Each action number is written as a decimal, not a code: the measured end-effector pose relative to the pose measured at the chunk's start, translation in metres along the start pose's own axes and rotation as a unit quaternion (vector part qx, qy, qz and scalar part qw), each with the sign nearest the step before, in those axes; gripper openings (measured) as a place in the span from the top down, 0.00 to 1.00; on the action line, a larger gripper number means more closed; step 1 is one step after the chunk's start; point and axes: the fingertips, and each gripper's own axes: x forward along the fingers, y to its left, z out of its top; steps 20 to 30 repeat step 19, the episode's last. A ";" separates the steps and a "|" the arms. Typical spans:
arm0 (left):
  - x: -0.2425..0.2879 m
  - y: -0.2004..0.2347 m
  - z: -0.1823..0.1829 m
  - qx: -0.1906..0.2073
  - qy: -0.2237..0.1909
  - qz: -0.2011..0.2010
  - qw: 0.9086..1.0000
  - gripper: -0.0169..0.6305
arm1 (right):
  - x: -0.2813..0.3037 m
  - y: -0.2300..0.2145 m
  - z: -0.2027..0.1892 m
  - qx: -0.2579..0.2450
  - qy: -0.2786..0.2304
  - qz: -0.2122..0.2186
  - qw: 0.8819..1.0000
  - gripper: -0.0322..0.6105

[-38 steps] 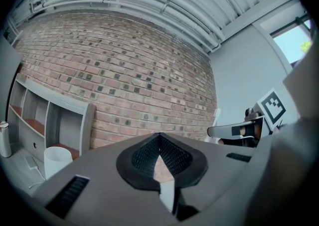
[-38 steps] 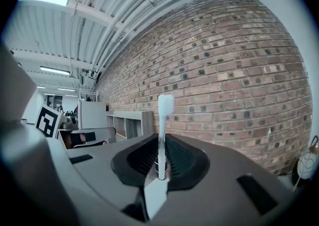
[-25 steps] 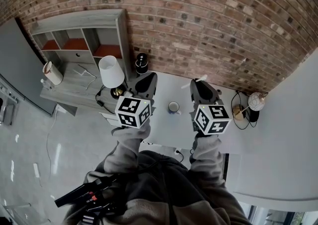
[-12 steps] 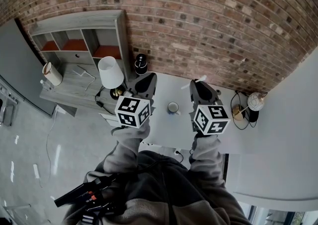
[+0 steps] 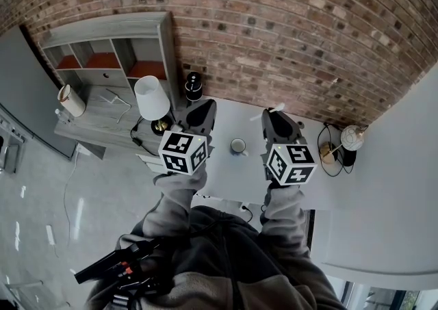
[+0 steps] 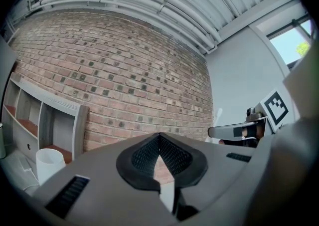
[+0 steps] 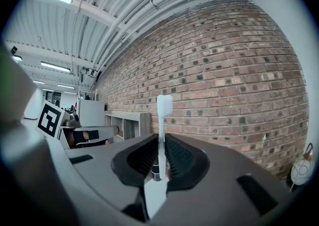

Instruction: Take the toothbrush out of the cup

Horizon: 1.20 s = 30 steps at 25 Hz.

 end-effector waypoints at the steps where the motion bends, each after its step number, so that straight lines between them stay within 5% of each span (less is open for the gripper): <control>1: 0.000 -0.001 -0.001 0.000 0.001 -0.001 1.000 0.97 | -0.001 0.000 -0.001 0.001 0.000 -0.001 1.000 0.88; 30: 0.002 -0.007 -0.008 -0.008 0.007 -0.008 1.000 0.97 | -0.008 -0.004 -0.003 0.002 -0.001 -0.005 1.000 0.88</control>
